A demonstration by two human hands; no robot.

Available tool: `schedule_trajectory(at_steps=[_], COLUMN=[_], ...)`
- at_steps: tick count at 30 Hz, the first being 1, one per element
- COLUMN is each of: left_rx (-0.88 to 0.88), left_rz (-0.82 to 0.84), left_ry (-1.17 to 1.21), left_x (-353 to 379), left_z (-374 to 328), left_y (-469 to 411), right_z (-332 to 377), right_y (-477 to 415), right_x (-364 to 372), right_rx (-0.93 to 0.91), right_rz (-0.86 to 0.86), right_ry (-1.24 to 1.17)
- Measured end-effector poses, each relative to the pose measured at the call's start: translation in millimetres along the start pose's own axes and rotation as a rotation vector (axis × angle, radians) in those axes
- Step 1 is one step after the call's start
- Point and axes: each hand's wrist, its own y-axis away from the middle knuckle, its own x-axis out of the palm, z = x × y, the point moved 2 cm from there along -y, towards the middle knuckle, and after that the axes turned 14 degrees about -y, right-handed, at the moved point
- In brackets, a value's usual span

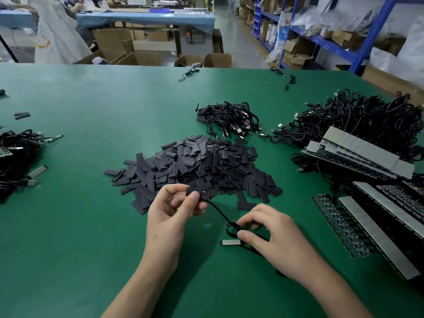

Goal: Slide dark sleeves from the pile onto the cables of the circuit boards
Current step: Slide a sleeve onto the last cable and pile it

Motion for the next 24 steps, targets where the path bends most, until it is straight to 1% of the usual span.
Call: schedule_trajectory(at_steps=[5,7,9,11,13,15,18,20,21,24], left_rx=[-0.025,-0.020,-0.020,-0.009,0.047,0.153,0.337,0.397,0.414,0.445], left_rz=[0.084,0.123,0.161,0.204,0.242,0.298,0.489,0.617,0.653,0.664], left_ry=[0.024,-0.066,-0.192,-0.387,-0.652,-0.861,-1.087,-1.181,-1.197,-1.173], left_x=[-2,-3,-3,-2,1,4,7,7,8,6], left_z=[5,5,7,10,14,14,11,11,11,12], left_y=[-2,-2,-2,-2,1,5,7,8,8,7], right_z=[-1,-1,1,8,17,27,43,52,55,70], right_y=[-1,0,0,-5,-15,-32,-72,-109,-129,-196], right_x=[3,1,-5,-15,-28,-43,-66,-80,-87,-105], right_rx=[0.025,0.014,0.028,0.045,0.047,0.031,-0.001,-0.021,-0.033,-0.025], right_rz=[-0.008,-0.068,-0.164,-0.234,-0.281,-0.326,-0.407,-0.453,-0.471,-0.504], right_ry=[0.044,0.012,-0.083,-0.167,-0.210,-0.232,-0.168,-0.117,-0.093,-0.020])
